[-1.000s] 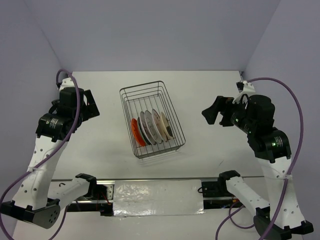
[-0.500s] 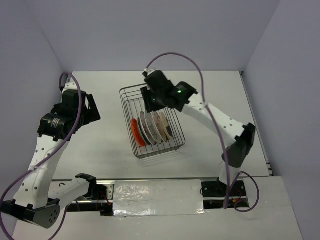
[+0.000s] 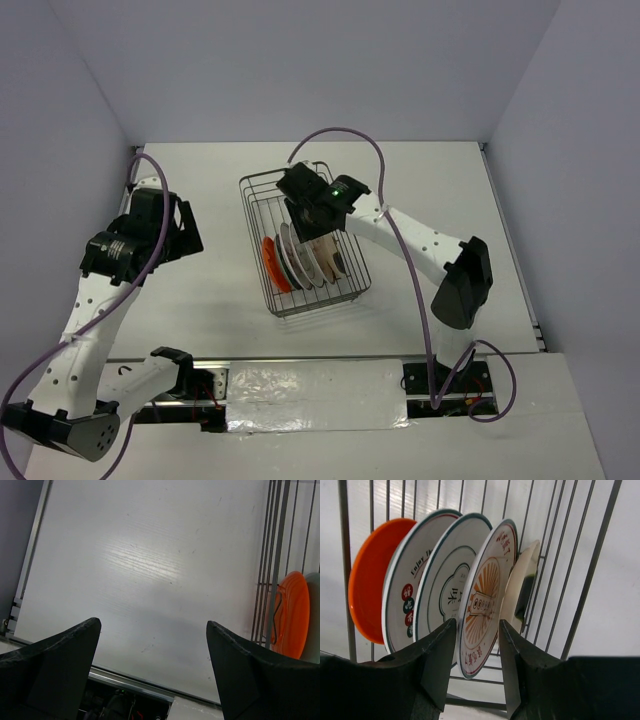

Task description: Unload the plates from the dish rack

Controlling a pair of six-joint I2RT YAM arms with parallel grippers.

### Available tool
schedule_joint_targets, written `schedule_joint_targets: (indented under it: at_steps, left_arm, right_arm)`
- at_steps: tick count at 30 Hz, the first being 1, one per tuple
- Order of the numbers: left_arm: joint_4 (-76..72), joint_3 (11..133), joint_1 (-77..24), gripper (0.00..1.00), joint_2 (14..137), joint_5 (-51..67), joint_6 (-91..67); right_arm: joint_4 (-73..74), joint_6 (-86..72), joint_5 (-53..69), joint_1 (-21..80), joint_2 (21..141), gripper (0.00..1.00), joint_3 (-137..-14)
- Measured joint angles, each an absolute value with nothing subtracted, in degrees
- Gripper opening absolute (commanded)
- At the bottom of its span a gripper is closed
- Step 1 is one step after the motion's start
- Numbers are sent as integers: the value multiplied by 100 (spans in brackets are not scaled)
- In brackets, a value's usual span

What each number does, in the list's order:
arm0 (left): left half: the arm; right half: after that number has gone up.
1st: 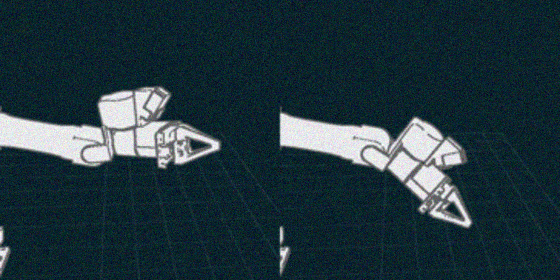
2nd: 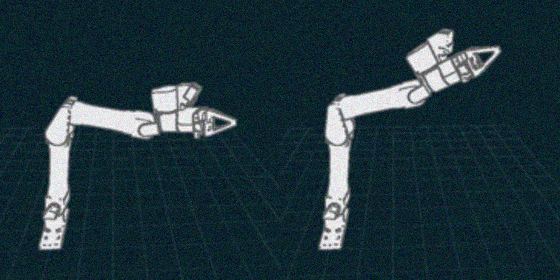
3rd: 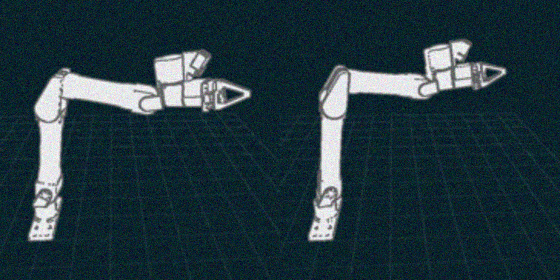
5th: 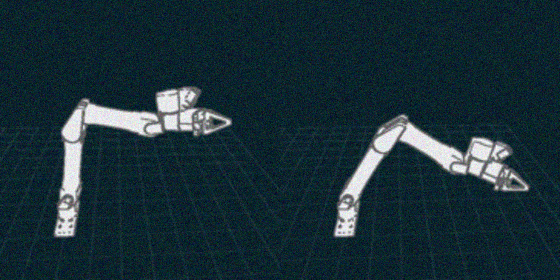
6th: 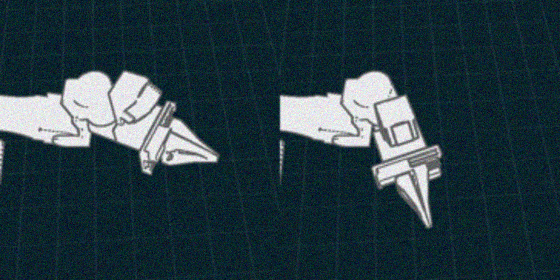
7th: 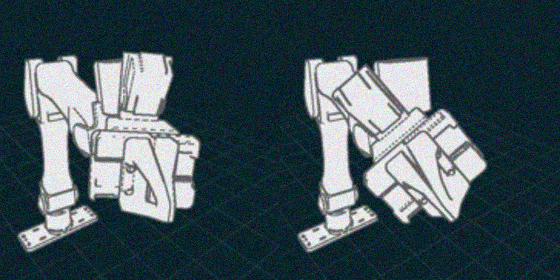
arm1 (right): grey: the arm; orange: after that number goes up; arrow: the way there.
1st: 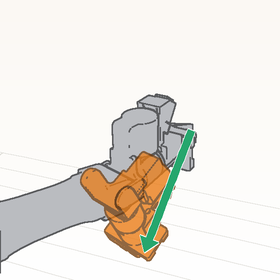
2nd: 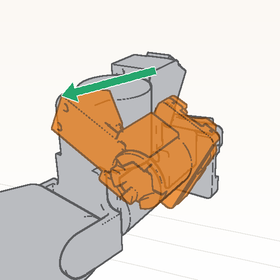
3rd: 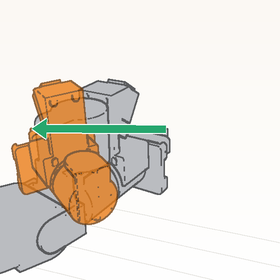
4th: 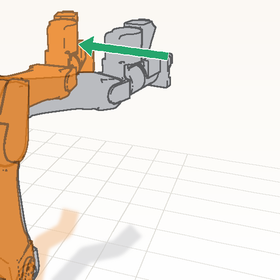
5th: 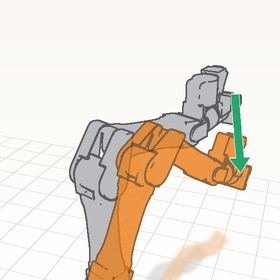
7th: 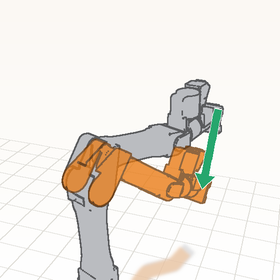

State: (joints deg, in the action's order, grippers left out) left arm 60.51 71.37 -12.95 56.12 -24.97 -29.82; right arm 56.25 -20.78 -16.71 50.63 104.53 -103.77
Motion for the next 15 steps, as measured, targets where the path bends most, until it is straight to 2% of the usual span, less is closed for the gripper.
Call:
schedule_joint_targets:
  at_steps: [3, 9, 15]
  left_arm:
    - [6047, 7133, -1295, 100, 5616, -2499, -2950]
    - [5994, 7087, -1295, 99, 5684, -2495, -2849]
    - [5946, 6995, -1295, 100, 5841, -2458, -2838]
  right_arm:
    - [5614, -2167, -1564, 5063, 10462, 44, -10208]
    - [5535, -2359, -1341, 5063, 10466, 32, -10082]
    - [5483, -2543, -1131, 5063, 10580, 30, -10073]
